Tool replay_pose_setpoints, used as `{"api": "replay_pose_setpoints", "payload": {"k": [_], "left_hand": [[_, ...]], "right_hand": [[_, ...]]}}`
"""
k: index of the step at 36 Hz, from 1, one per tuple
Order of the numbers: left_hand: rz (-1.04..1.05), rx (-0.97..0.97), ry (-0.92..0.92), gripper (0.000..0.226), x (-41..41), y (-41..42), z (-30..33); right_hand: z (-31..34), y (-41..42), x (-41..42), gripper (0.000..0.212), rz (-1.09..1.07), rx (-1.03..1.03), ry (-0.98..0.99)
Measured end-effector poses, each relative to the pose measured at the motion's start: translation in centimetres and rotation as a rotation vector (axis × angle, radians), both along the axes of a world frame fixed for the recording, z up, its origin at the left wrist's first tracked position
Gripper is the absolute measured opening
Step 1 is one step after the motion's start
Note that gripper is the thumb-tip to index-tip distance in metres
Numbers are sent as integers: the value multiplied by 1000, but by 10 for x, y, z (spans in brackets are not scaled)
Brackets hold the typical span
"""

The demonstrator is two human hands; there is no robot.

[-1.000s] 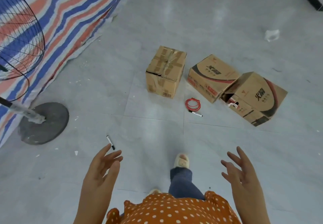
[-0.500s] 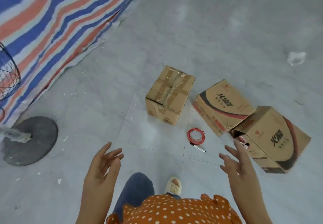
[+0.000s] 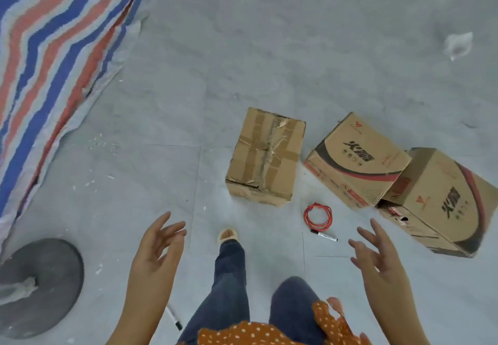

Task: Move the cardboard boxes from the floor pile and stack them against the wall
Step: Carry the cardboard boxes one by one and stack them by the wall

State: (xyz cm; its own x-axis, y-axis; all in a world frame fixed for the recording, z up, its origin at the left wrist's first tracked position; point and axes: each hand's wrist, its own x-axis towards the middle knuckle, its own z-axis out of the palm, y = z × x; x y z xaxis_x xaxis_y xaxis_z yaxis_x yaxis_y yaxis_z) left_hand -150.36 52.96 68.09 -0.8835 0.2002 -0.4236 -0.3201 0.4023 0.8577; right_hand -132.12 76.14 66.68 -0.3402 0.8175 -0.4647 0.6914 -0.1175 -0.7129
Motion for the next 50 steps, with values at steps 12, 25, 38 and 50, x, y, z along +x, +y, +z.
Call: {"api": "replay_pose_setpoints", "payload": {"k": [12,25,38,50], "left_hand": [[-406,-375,-210,41,-124,88,-217],[-240,-339,-362,61,-196,190,-523],[-177,-23,-584,47,-204,185,-545],[-120,0,-675,25,-224,204,-354]], "right_hand": [[-178,66,-101,48,62,-208,-180],[-494,141,-166,70,-103,-319,-136],[-520,137,-165,100,-230,-521,98],[-329,192,-186,109,-44,-628,158]]}}
